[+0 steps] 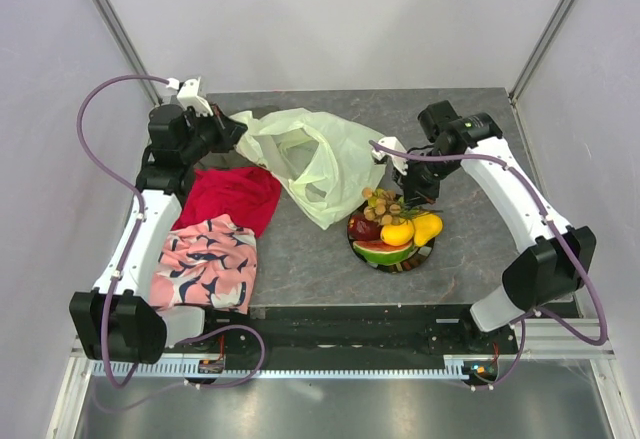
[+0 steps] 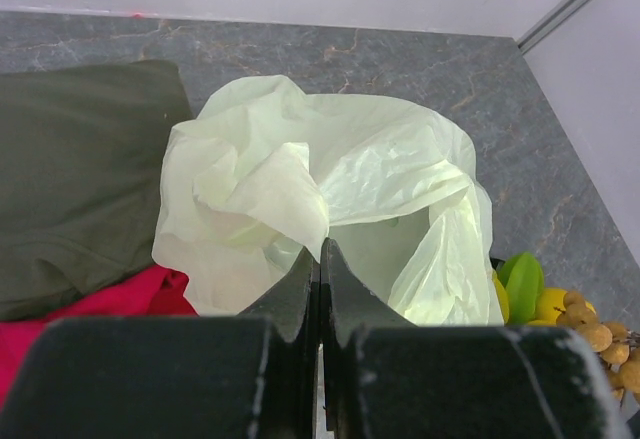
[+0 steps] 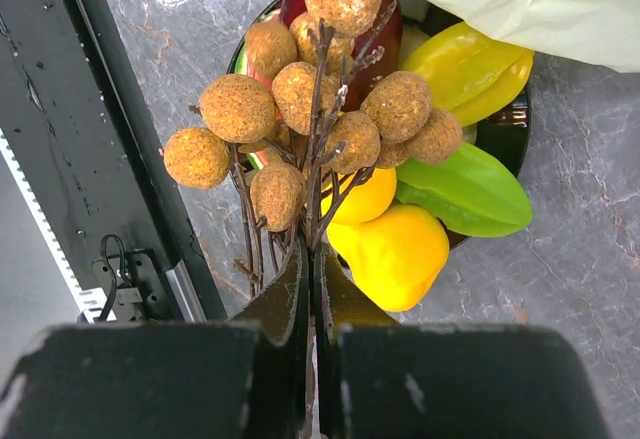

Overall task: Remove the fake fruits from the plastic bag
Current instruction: Place the fake fruit on the plate.

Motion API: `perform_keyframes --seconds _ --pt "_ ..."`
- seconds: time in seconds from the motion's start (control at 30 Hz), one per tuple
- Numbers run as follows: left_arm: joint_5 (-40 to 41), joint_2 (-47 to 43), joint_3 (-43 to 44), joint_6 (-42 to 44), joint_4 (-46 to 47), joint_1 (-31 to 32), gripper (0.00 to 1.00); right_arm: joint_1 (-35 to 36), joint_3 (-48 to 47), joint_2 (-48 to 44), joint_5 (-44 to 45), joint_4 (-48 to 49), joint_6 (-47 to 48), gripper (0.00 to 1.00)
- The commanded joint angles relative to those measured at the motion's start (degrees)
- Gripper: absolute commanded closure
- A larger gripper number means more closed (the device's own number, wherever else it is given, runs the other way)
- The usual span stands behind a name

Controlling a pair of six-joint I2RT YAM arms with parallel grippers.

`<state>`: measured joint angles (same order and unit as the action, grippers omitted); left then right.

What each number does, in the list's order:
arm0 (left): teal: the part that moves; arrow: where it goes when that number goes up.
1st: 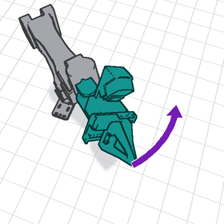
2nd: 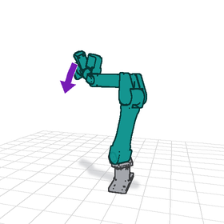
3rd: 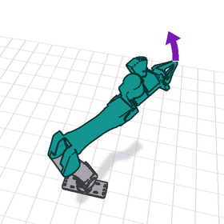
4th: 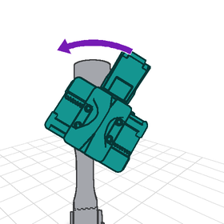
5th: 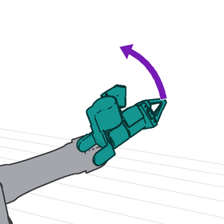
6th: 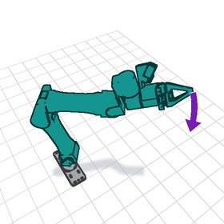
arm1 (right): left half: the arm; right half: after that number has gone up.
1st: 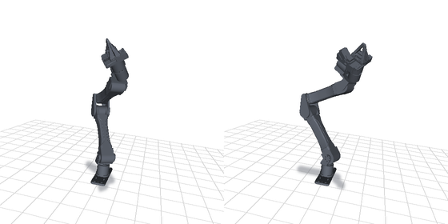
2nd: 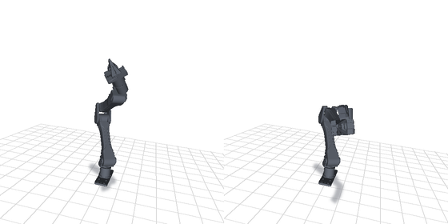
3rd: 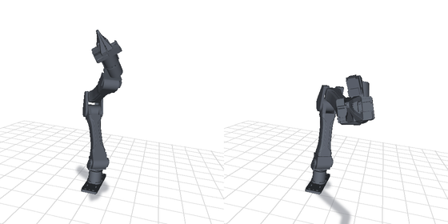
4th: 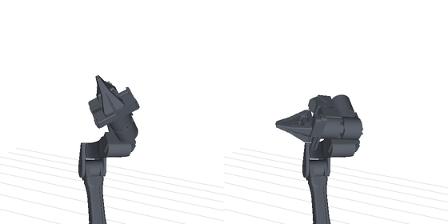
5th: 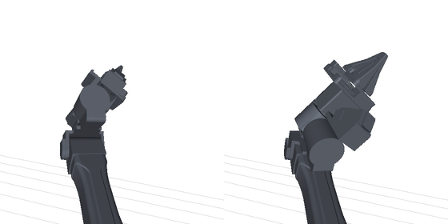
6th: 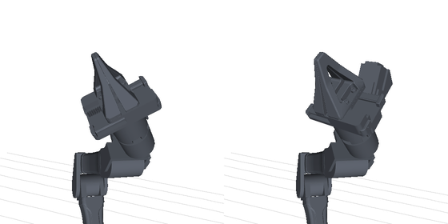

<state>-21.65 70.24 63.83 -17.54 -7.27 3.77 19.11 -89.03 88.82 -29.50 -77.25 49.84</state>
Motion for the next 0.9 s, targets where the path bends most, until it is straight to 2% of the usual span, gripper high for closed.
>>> perform_keyframes --seconds 0.0,0.3,0.5,0.63,0.87 --pt "-1.29 -2.30 -0.81 0.05 1.38 -0.69 0.98 -0.04 -1.32 2.75 -0.30 0.35 2.97 1.00" --pt "-1.99 -3.62 -1.87 -0.04 0.68 -1.92 0.98 -0.04 -1.93 7.24 0.40 3.86 4.73 1.00" --pt "-2.26 -3.88 -2.49 -0.56 0.50 -2.89 0.98 -0.04 -0.53 7.34 2.86 4.13 6.84 0.96" --pt "-2.61 -3.53 -2.75 -0.92 0.85 -3.07 0.98 -0.04 -0.44 6.90 3.04 3.87 7.11 1.00" --pt "-3.57 -2.39 -2.13 -1.36 1.38 -3.07 0.98 -0.13 -2.11 6.02 3.22 3.25 7.37 1.00"
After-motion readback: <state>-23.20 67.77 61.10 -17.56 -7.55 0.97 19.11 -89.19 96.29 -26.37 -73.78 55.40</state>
